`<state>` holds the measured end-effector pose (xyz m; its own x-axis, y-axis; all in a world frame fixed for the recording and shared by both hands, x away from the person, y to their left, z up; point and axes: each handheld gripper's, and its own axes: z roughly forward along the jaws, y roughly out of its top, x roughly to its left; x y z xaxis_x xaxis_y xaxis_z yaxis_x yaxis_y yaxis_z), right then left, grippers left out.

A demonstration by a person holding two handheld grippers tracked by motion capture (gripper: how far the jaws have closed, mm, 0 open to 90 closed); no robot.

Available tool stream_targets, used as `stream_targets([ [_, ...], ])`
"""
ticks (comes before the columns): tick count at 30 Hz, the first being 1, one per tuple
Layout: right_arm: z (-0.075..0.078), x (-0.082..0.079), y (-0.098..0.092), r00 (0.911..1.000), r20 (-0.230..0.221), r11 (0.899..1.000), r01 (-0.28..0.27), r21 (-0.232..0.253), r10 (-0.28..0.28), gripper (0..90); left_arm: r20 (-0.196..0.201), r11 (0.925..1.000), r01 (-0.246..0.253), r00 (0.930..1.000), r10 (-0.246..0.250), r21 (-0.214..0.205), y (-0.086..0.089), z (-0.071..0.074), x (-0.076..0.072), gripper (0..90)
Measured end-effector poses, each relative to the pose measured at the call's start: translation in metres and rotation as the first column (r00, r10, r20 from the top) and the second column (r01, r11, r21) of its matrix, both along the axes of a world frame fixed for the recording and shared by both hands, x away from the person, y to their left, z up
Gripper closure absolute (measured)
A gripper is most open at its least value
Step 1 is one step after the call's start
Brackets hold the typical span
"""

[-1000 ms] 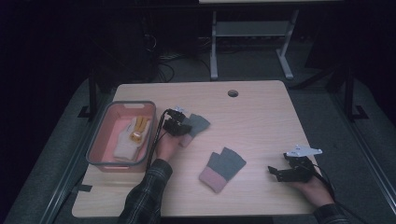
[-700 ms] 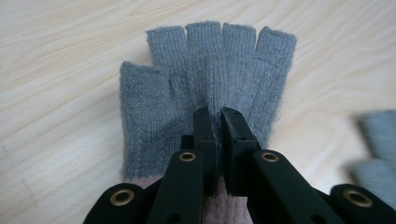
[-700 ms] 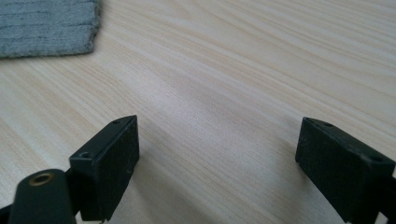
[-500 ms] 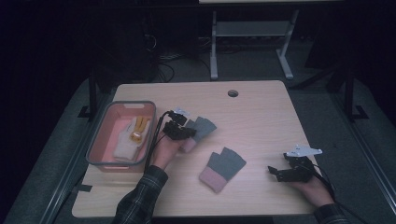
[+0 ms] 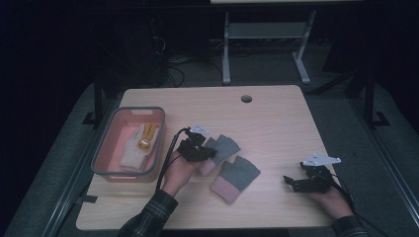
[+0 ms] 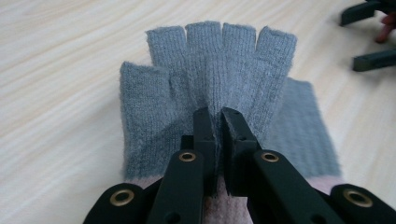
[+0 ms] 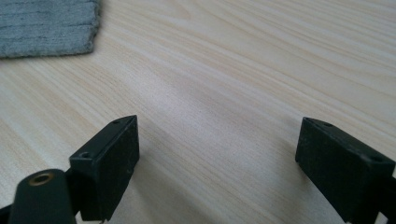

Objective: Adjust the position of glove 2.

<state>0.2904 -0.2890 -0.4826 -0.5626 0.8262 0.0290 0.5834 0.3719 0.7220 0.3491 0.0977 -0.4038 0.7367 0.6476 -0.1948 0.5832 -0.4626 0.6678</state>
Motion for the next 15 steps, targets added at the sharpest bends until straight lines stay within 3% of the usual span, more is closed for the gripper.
stream_targets([
  [7, 0.0, 0.0, 0.0, 1.0, 0.0, 1.0, -0.001, 0.0, 0.001, 13.0, -0.016, 0.9986, 0.049, 0.9987, -0.049, 0.021, -0.021, -0.003, -0.019, 85.1],
  [15, 0.0, 0.0, 0.0, 1.0, -0.002, 1.0, 0.001, 0.001, -0.001, 13.0, -0.04, 0.9948, 0.082, 0.996, -0.08, 0.06, -0.042, -0.014, -0.025, 85.0],
])
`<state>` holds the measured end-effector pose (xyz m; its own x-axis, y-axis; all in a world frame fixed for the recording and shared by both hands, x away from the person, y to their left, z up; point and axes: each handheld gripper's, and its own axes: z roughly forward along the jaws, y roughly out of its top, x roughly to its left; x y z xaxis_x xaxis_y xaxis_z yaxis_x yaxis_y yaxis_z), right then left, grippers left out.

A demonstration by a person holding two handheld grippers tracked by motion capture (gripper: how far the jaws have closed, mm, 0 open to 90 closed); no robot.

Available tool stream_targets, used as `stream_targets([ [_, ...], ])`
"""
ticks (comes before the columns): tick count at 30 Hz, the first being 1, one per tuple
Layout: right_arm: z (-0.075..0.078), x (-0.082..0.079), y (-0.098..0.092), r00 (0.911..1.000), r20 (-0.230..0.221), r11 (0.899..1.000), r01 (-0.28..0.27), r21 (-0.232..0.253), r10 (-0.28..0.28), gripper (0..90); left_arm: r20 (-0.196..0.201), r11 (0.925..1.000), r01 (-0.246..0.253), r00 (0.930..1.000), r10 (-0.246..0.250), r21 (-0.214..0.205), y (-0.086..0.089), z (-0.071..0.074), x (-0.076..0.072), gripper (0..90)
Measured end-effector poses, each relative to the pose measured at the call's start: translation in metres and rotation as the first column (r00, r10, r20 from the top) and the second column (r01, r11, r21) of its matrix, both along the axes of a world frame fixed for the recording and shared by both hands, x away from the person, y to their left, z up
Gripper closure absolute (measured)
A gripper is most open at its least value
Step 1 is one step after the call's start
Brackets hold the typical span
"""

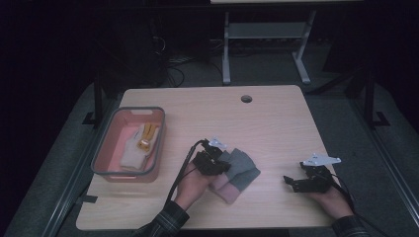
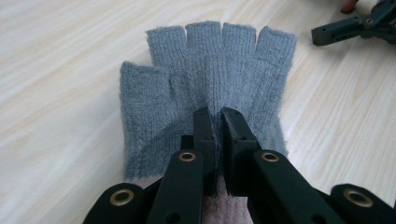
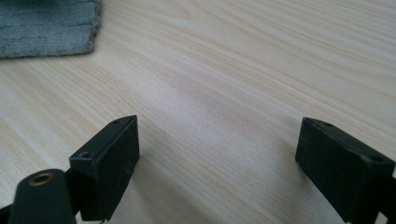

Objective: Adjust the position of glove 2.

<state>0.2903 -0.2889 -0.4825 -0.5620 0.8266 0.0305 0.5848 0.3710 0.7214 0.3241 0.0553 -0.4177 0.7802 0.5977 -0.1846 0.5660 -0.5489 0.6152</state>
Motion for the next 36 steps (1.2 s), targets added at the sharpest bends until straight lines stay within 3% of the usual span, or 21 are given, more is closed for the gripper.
stream_targets([
  [5, 0.0, 0.0, 0.0, 1.0, 0.0, 1.0, 0.0, 0.0, 0.0, 13.0, -0.009, 0.9996, 0.02, 0.9998, -0.02, 0.018, -0.012, -0.008, -0.002, 82.4],
  [10, 0.0, 0.0, 0.0, 1.0, 0.0, 1.0, 0.0, 0.0, 0.0, 13.0, 0.019, 0.9994, 0.033, 0.9993, -0.033, 0.005, -0.011, -0.007, -0.002, 64.1],
  [13, 0.0, 0.0, 0.0, 1.0, 0.001, 1.0, -0.001, 0.0, 0.001, 13.0, 0.04, 0.9989, 0.043, 0.9983, -0.042, -0.022, -0.002, 0.0, -0.004, 59.3],
  [16, 0.0, 0.0, 0.0, 1.0, 0.001, 1.0, -0.001, 0.0, 0.001, 13.0, 0.063, 0.9987, 0.047, 0.997, -0.045, -0.021, 0.012, 0.006, -0.007, 59.2],
  [19, 0.0, 0.0, 0.0, 1.0, 0.001, 1.0, -0.001, -0.001, 0.001, 13.0, 0.073, 0.9999, 0.012, 0.9973, -0.011, -0.012, 0.028, 0.007, -0.008, 59.5],
  [21, 0.0, 0.0, 0.0, 1.0, 0.002, 1.0, -0.001, 0.0, 0.002, 13.0, 0.077, 0.9999, -0.006, 0.997, 0.007, -0.008, 0.04, 0.007, -0.007, 63.7],
  [24, 0.0, 0.0, 0.0, 1.0, 0.001, 1.0, -0.001, 0.0, 0.001, 13.0, 0.068, 0.9997, -0.025, 0.9974, 0.025, 0.003, 0.056, 0.002, -0.004, 80.4],
  [27, 0.0, -0.001, 0.0, 1.0, 0.006, 1.0, 0.001, 0.0, -0.001, 14.6, 0.054, 0.9991, -0.041, 0.9977, 0.04, 0.013, 0.068, -0.005, -0.001, 89.3],
  [30, 0.006, -0.003, -0.001, 0.9999, 0.001, 1.0, -0.013, -0.003, 0.013, 29.8, 0.047, 0.9988, -0.047, 0.9978, 0.046, 0.015, 0.074, -0.01, -0.001, 89.5],
  [32, 0.014, -0.006, 0.0, 0.9995, 0.013, 0.999, -0.029, 0.037, 0.029, 45.3, 0.041, 0.9988, -0.045, 0.9982, 0.044, 0.017, 0.076, -0.013, 0.0, 89.5],
  [36, 0.025, -0.014, 0.018, 0.9921, 0.023, 0.989, -0.125, 0.076, 0.124, 61.4, 0.027, 0.9991, -0.039, 0.9989, 0.039, 0.015, 0.076, -0.018, 0.0, 89.5],
])
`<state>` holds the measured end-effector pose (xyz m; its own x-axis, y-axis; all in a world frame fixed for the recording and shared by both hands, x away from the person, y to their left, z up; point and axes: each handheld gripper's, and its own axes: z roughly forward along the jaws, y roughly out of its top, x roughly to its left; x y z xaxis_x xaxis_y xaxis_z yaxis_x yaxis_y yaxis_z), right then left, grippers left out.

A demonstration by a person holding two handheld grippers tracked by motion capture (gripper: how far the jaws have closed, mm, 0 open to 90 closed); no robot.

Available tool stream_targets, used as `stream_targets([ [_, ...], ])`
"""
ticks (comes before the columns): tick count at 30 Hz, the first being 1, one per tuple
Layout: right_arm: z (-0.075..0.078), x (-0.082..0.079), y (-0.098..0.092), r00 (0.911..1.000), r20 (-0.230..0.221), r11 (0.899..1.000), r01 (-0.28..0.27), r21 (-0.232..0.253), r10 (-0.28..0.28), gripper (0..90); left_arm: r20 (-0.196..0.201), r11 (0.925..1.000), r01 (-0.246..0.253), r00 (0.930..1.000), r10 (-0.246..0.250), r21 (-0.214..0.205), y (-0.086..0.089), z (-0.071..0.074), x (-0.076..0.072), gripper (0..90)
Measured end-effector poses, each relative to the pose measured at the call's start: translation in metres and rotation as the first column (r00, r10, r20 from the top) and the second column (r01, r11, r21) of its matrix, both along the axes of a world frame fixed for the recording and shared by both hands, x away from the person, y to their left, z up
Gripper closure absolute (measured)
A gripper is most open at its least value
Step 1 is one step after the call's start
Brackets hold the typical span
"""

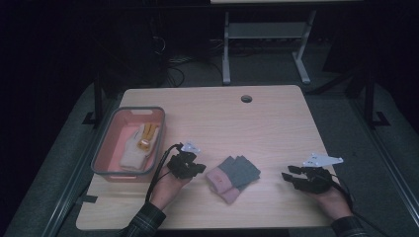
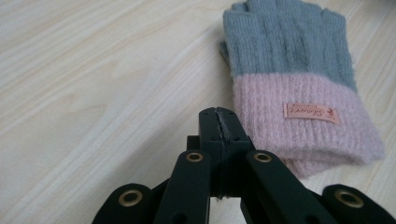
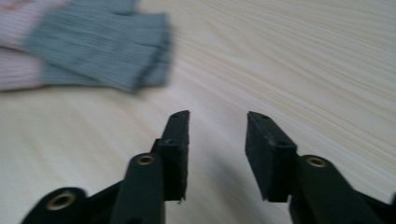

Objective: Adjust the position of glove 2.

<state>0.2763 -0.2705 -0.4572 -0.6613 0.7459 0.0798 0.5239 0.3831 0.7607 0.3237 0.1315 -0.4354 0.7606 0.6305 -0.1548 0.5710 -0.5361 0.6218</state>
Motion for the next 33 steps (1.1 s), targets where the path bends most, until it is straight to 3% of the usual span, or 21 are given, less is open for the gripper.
stream_targets([
  [5, 0.005, -0.005, 0.035, 0.9943, 0.0, 0.994, -0.106, 0.016, 0.106, 64.7, -0.004, 0.9999, 0.012, 0.9999, -0.012, -0.002, 0.002, -0.002, -0.003, 89.5],
  [9, 0.011, -0.006, 0.062, 0.9835, 0.0, 0.982, -0.18, 0.056, 0.181, 65.3, -0.008, 0.9999, 0.014, 0.9999, -0.014, -0.005, 0.004, -0.003, -0.004, 89.5],
  [17, 0.016, -0.005, 0.126, 0.9449, 0.005, 0.939, -0.326, 0.106, 0.327, 64.6, -0.008, 0.9994, 0.033, 0.9994, -0.033, 0.007, 0.002, -0.005, -0.004, 89.5],
  [22, 0.016, -0.001, 0.152, 0.9303, 0.008, 0.924, -0.365, 0.114, 0.367, 64.8, -0.017, 0.999, 0.04, 0.9991, -0.04, 0.022, 0.005, -0.007, -0.002, 89.4],
  [26, 0.014, 0.001, 0.165, 0.9207, 0.013, 0.917, -0.389, 0.09, 0.39, 63.6, -0.018, 0.9997, 0.025, 0.9995, -0.025, 0.003, 0.004, -0.008, -0.003, 89.4],
  [30, 0.005, 0.002, 0.171, 0.9181, -0.015, 0.917, -0.395, 0.055, 0.396, 61.3, -0.026, 0.9993, 0.036, 0.999, -0.035, 0.012, 0.002, -0.01, -0.003, 89.4],
  [33, 0.0, 0.002, 0.171, 0.9168, -0.014, 0.916, -0.398, 0.06, 0.399, 62.6, -0.027, 0.9991, 0.039, 0.9989, -0.039, 0.016, 0.001, -0.01, -0.004, 89.4],
])
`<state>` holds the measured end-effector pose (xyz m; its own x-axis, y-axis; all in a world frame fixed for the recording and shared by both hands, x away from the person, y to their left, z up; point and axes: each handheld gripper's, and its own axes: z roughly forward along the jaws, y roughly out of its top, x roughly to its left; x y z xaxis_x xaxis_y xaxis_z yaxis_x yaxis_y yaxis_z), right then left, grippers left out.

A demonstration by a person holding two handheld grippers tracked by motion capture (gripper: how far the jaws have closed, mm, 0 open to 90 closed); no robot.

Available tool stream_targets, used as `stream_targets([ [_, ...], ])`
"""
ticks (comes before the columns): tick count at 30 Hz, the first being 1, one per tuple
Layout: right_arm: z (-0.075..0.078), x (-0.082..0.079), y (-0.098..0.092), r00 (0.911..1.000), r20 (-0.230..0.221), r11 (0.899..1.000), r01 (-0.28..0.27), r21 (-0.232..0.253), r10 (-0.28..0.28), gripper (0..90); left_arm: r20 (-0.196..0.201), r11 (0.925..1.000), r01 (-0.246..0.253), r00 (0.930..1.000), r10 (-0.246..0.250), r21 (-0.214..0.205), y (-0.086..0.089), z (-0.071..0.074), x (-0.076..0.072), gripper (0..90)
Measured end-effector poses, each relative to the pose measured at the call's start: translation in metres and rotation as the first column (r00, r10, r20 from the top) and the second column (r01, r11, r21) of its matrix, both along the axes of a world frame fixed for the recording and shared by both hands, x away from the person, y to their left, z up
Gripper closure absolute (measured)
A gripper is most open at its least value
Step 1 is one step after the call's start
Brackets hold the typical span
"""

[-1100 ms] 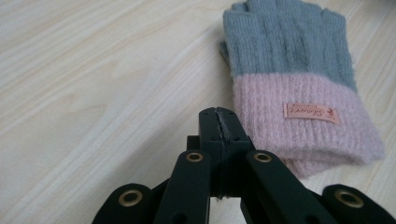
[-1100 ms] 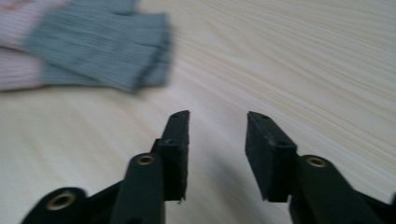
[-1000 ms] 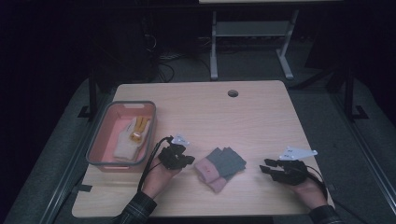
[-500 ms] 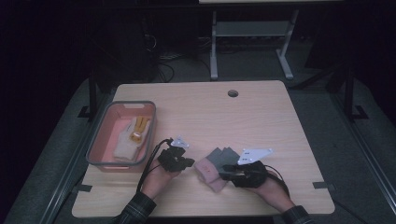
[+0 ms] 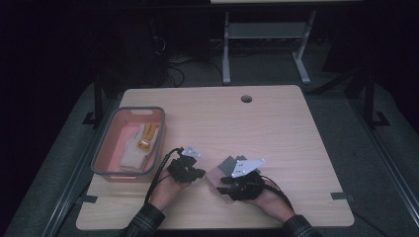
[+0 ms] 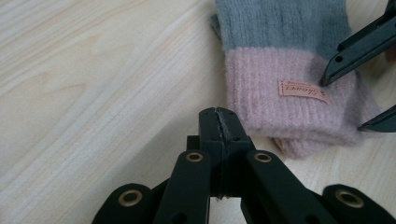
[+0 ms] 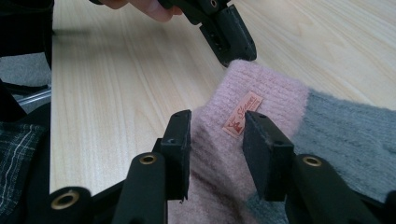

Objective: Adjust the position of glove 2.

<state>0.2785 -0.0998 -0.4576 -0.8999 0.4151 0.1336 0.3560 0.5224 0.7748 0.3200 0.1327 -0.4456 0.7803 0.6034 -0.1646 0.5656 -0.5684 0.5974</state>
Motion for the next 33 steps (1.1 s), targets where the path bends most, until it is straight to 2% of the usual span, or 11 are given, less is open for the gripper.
stream_targets([
  [8, -0.003, 0.0, -0.001, 0.9999, -0.006, 1.0, 0.012, -0.004, -0.012, 84.4, -0.001, 1.0, 0.005, 1.0, -0.005, 0.003, -0.002, 0.0, -0.001, 89.4],
  [12, 0.004, 0.001, -0.006, 1.0, 0.008, 1.0, 0.004, 0.016, -0.004, 85.8, 0.005, 1.0, 0.0, 1.0, 0.0, -0.004, -0.001, 0.001, 0.0, 89.4],
  [16, 0.016, 0.001, -0.018, 0.9996, 0.027, 0.998, -0.014, 0.057, 0.012, 85.6, 0.007, 1.0, 0.006, 1.0, -0.006, 0.005, 0.002, 0.002, 0.001, 89.4],
  [18, 0.02, 0.001, -0.026, 0.9996, 0.022, 0.997, -0.022, 0.068, 0.02, 85.3, 0.006, 1.0, 0.003, 1.0, -0.003, 0.003, 0.003, 0.002, 0.001, 89.3],
  [22, 0.017, -0.002, -0.038, 0.9977, 0.008, 0.996, -0.068, 0.065, 0.067, 84.5, 0.008, 0.9999, 0.006, 0.9999, -0.006, 0.009, 0.002, 0.002, 0.0, 89.3],
  [24, 0.014, -0.004, -0.04, 0.9961, 0.002, 0.996, -0.088, 0.026, 0.088, 80.9, 0.004, 1.0, 0.006, 1.0, -0.006, 0.007, 0.0, 0.002, 0.0, 88.8],
  [26, 0.008, -0.003, -0.04, 0.996, -0.021, 0.996, -0.086, 0.017, 0.086, 72.1, 0.003, 0.9999, 0.008, 1.0, -0.008, 0.009, -0.001, 0.001, -0.001, 87.2],
  [29, 0.008, -0.004, -0.039, 0.9959, -0.035, 0.996, -0.082, 0.027, 0.083, 57.1, 0.002, 1.0, 0.009, 1.0, -0.009, 0.004, -0.002, 0.002, -0.001, 84.5],
  [31, 0.012, -0.004, -0.044, 0.9981, -0.025, 0.998, -0.055, 0.042, 0.056, 47.4, 0.008, 0.9999, 0.015, 0.9999, -0.015, -0.001, -0.001, 0.004, -0.002, 80.2],
  [33, 0.015, -0.003, -0.054, 0.9994, -0.029, 0.999, -0.017, 0.05, 0.018, 47.3, 0.014, 0.9997, 0.006, 0.9999, -0.006, -0.023, -0.002, 0.007, -0.004, 78.0],
])
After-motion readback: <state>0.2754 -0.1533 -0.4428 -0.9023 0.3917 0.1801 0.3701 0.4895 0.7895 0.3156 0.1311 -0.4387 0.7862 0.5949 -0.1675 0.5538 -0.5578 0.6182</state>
